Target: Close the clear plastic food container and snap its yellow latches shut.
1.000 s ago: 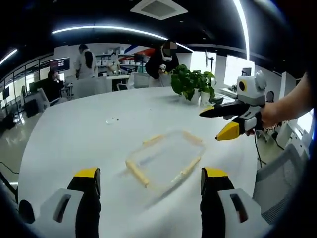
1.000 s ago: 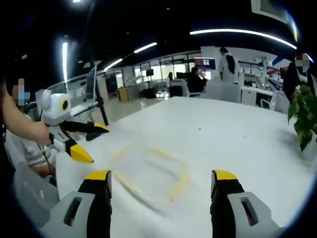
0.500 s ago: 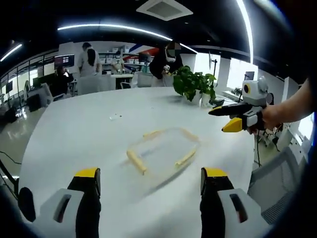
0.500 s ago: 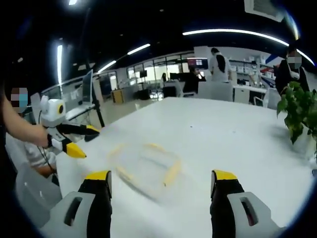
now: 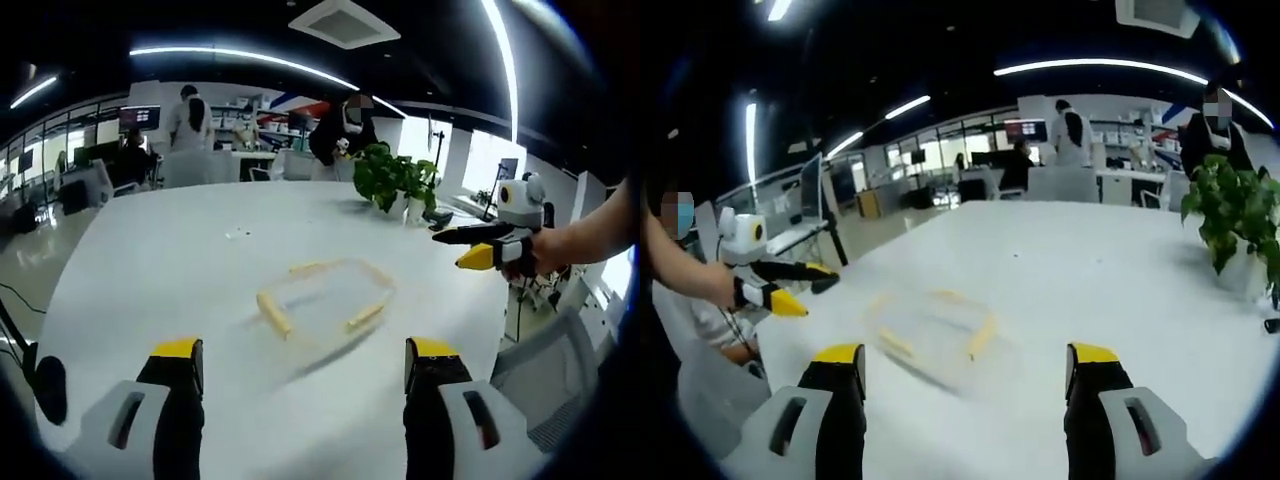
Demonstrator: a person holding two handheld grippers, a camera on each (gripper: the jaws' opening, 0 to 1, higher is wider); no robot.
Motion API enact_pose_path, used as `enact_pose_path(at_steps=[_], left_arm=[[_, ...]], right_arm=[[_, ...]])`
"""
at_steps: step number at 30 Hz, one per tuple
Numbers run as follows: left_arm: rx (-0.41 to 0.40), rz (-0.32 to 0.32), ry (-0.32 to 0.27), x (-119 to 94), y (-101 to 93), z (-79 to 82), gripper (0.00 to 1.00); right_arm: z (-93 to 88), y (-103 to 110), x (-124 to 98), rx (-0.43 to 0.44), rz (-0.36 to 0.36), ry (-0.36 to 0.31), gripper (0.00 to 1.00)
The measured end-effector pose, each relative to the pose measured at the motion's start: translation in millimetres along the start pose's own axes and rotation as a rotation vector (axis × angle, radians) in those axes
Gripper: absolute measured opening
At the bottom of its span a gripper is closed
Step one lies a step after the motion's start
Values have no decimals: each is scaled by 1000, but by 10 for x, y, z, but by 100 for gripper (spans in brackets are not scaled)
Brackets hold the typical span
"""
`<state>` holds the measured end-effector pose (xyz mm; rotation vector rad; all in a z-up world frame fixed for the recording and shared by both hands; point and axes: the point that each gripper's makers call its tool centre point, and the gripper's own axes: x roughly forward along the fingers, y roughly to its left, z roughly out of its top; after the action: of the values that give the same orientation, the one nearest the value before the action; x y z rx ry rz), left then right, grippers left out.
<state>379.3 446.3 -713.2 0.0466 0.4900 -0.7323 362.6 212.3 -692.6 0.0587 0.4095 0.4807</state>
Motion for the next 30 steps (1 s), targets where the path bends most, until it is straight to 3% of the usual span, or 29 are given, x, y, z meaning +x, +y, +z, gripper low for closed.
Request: enact_pose_path(at_steps=[10, 30], left_arm=[[-10, 8, -12, -119, -26, -61, 82], [-76, 10, -26, -452, -98, -227, 80]], right_arm=[[-35, -11, -176, 38, -42, -27, 82], [-193, 195, -451, 48, -40, -12, 81]])
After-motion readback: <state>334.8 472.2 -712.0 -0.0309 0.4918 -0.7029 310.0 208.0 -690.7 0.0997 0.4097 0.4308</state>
